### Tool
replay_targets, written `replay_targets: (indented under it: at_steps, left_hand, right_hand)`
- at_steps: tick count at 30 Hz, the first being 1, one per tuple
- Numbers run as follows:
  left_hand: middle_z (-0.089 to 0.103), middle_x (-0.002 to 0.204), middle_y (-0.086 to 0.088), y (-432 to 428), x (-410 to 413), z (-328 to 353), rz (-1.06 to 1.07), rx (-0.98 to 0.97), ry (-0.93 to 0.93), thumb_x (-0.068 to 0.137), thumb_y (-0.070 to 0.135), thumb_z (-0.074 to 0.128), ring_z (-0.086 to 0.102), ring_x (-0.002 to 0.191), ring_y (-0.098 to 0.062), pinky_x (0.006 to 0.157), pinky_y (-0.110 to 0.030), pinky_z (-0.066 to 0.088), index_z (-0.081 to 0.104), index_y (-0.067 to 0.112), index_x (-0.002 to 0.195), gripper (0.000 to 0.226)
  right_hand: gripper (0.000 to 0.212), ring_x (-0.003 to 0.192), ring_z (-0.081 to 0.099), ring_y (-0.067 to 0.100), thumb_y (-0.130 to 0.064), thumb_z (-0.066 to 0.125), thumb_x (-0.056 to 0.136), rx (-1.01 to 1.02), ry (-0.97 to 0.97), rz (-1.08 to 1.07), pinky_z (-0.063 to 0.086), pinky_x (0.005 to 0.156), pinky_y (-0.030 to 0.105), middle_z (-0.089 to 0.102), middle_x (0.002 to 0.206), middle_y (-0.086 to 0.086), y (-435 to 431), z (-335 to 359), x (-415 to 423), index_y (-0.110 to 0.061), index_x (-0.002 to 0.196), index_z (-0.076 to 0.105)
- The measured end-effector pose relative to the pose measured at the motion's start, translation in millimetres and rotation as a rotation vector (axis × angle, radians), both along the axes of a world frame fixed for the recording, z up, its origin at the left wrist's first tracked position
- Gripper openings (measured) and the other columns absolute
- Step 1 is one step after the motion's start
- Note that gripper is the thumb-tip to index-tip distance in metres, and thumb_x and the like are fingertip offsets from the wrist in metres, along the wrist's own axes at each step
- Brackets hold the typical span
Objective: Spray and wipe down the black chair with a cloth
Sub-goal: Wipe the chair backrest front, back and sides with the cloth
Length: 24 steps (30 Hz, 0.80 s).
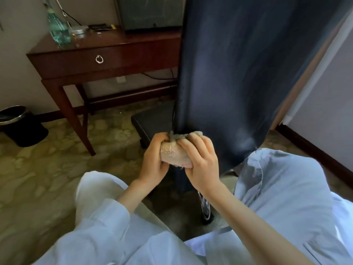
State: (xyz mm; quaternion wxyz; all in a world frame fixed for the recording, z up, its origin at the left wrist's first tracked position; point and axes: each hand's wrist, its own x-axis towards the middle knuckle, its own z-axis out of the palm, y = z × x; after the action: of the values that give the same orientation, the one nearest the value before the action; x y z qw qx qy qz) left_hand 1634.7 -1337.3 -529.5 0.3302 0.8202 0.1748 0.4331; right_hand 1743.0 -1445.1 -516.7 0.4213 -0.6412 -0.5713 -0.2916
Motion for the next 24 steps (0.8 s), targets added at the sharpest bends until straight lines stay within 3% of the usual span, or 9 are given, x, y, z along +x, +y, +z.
replay_targets:
  at_steps: [3, 6, 8, 12, 14, 19, 21, 24]
  left_hand:
    - [0.056, 0.111, 0.009, -3.6, -5.6, -52.5, 0.021, -0.033, 0.109, 0.077, -0.001, 0.074, 0.055, 0.103, 0.005, 0.089, -0.019, 0.05, 0.045, 0.025, 0.119, 0.057]
    - [0.058, 0.115, 0.003, -5.3, -7.7, -86.4, 0.076, -0.026, 0.241, 0.073, 0.001, 0.078, 0.057, 0.107, -0.007, 0.094, -0.028, 0.051, 0.041, 0.031, 0.12, 0.068]
    - [0.06, 0.117, -0.003, -5.4, -12.2, -102.6, 0.113, 0.009, 0.364, 0.074, 0.005, 0.079, 0.06, 0.106, -0.018, 0.092, -0.033, 0.053, 0.043, 0.029, 0.121, 0.064]
    - [0.061, 0.115, -0.003, -8.9, -21.1, -125.1, 0.071, 0.065, 0.483, 0.08, 0.011, 0.072, 0.06, 0.105, -0.019, 0.092, -0.031, 0.051, 0.046, 0.026, 0.119, 0.049]
    - [0.061, 0.116, -0.002, -10.5, -18.3, -128.8, 0.093, 0.042, 0.473, 0.083, 0.015, 0.071, 0.059, 0.107, -0.018, 0.093, -0.027, 0.049, 0.051, 0.022, 0.119, 0.042]
    - [0.063, 0.105, -0.003, -19.2, -11.0, -116.5, 0.12, -0.004, 0.33, 0.077, 0.013, 0.075, 0.061, 0.097, -0.017, 0.081, -0.039, 0.057, 0.056, 0.019, 0.108, 0.036]
    - [0.063, 0.102, -0.003, -21.3, -7.2, -98.1, 0.123, 0.008, 0.223, 0.077, 0.015, 0.073, 0.061, 0.094, -0.016, 0.076, -0.039, 0.058, 0.056, 0.017, 0.104, 0.032]
    - [0.061, 0.1, -0.001, -23.9, 0.6, -52.6, 0.141, 0.023, 0.09, 0.076, 0.031, 0.065, 0.06, 0.091, -0.015, 0.073, -0.038, 0.056, 0.055, 0.015, 0.102, 0.032]
  right_hand:
    - [0.033, 0.115, 0.05, 0.026, -0.016, 0.06, 0.083, -0.104, 0.092, -0.007, 0.039, 0.104, 0.032, 0.063, 0.118, 0.012, -4.8, -54.8, -3.0, -0.011, 0.115, 0.062]
    - [0.041, 0.116, 0.05, 0.022, -0.016, 0.072, 0.075, -0.17, 0.204, -0.035, 0.043, 0.1, 0.033, 0.064, 0.119, 0.008, -7.7, -91.4, -4.7, -0.014, 0.115, 0.063]
    - [0.048, 0.116, 0.049, 0.019, -0.013, 0.082, 0.07, -0.264, 0.239, -0.033, 0.044, 0.098, 0.033, 0.064, 0.119, 0.005, -12.5, -110.1, -5.5, -0.016, 0.115, 0.064]
    - [0.057, 0.113, 0.05, 0.017, -0.01, 0.086, 0.065, -0.432, 0.308, -0.033, 0.054, 0.089, 0.035, 0.062, 0.121, 0.0, -23.2, -132.0, -11.6, -0.022, 0.115, 0.06]
    - [0.058, 0.111, 0.053, 0.021, -0.009, 0.083, 0.067, -0.462, 0.345, -0.037, 0.056, 0.086, 0.037, 0.059, 0.122, 0.0, -22.0, -134.6, -11.4, -0.024, 0.116, 0.056]
    - [0.057, 0.113, 0.046, 0.017, -0.007, 0.081, 0.067, -0.388, 0.381, -0.045, 0.054, 0.087, 0.035, 0.054, 0.122, -0.002, -24.5, -125.5, -9.7, -0.025, 0.114, 0.055]
    - [0.056, 0.113, 0.046, 0.017, -0.009, 0.081, 0.069, -0.279, 0.368, -0.033, 0.045, 0.095, 0.025, 0.055, 0.121, 0.0, -23.9, -105.9, -7.4, -0.025, 0.115, 0.055]
    - [0.037, 0.113, 0.046, 0.02, -0.019, 0.068, 0.078, -0.102, 0.318, -0.035, 0.031, 0.101, 0.013, 0.055, 0.12, 0.003, -19.4, -57.7, -3.2, -0.019, 0.115, 0.061]
